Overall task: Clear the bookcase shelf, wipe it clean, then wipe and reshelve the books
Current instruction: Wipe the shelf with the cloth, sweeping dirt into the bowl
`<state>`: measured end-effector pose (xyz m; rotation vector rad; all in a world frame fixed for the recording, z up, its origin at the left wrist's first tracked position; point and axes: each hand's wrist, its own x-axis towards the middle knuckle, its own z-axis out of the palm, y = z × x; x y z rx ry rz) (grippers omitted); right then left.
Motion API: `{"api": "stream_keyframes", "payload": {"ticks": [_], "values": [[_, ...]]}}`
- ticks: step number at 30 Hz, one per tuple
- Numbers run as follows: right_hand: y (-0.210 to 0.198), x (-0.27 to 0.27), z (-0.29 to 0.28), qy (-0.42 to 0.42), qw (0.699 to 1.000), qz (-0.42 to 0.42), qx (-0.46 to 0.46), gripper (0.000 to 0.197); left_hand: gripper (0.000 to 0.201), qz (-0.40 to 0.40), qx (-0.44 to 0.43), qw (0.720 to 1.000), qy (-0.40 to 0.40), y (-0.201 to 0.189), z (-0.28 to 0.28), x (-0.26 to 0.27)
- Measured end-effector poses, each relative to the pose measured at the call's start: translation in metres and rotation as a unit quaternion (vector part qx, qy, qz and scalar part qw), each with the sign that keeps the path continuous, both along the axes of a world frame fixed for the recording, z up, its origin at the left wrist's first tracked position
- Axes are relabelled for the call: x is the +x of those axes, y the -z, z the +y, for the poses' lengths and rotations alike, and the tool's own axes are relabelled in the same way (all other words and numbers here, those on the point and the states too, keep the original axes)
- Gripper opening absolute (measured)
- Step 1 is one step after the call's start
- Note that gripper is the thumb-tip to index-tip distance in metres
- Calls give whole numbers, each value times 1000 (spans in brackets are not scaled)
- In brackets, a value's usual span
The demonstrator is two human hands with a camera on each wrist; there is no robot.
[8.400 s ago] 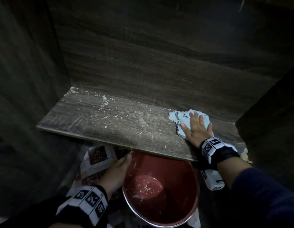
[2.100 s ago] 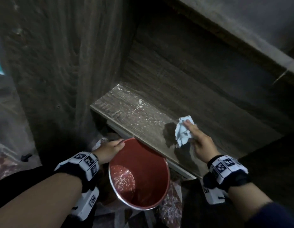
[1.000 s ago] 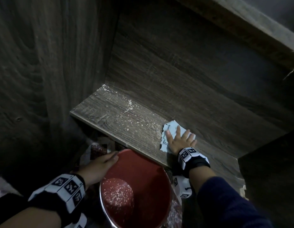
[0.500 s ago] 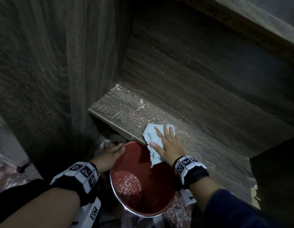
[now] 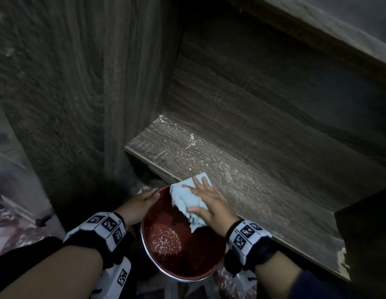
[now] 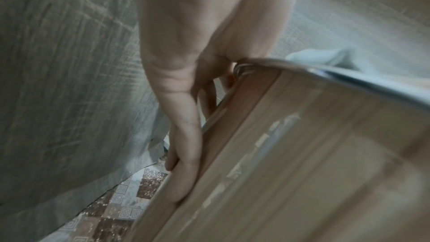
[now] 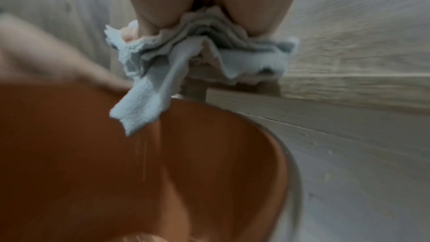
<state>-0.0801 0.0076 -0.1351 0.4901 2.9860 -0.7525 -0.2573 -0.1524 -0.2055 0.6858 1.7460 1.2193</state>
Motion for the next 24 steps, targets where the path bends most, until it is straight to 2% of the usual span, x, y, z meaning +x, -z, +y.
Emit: {"api": "stream_keyframes", "payload": {"ticks": [2, 4, 6, 9, 11, 13, 15, 16, 18, 20, 22, 24], "values": [[-4, 10, 2, 66, 990, 62, -104, 57, 23, -9, 11, 1000, -6, 5, 2, -1], [-13, 23, 10, 162, 968, 95, -167, 60, 28, -21, 13, 1000, -10, 10, 3, -1], [-24, 38, 27, 231, 953, 107, -165, 65, 41, -15, 4, 1000, -8, 18, 6, -2], [-37, 58, 63, 254, 955, 109, -106, 62, 37, -4, 11, 1000, -1, 21, 10, 0], [-38, 67, 87, 236, 969, 50, -51, 68, 40, 0, 22, 1000, 1, 24, 14, 2], [-33, 72, 105, 203, 977, -70, 13, 71, 57, 4, 13, 1000, 2, 28, 16, 2], [-28, 72, 113, 207, 966, -150, 45, 74, 80, 14, -7, 1000, -3, 42, 18, -1], [-28, 70, 114, 236, 960, -147, 39, 76, 84, 16, -19, 1000, -9, 51, 19, -3], [-28, 62, 115, 330, 939, -100, 2, 76, 76, 18, -29, 999, -11, 69, 21, -8], [-27, 49, 116, 395, 913, -104, -16, 81, 72, 20, -23, 1000, -2, 75, 20, -10], [-19, 35, 119, 420, 893, -157, 30, 89, 70, 25, -21, 999, 13, 88, 20, -13], [-9, 24, 122, 443, 869, -194, 106, 94, 67, 30, -24, 999, 21, 84, 17, -12]]}}
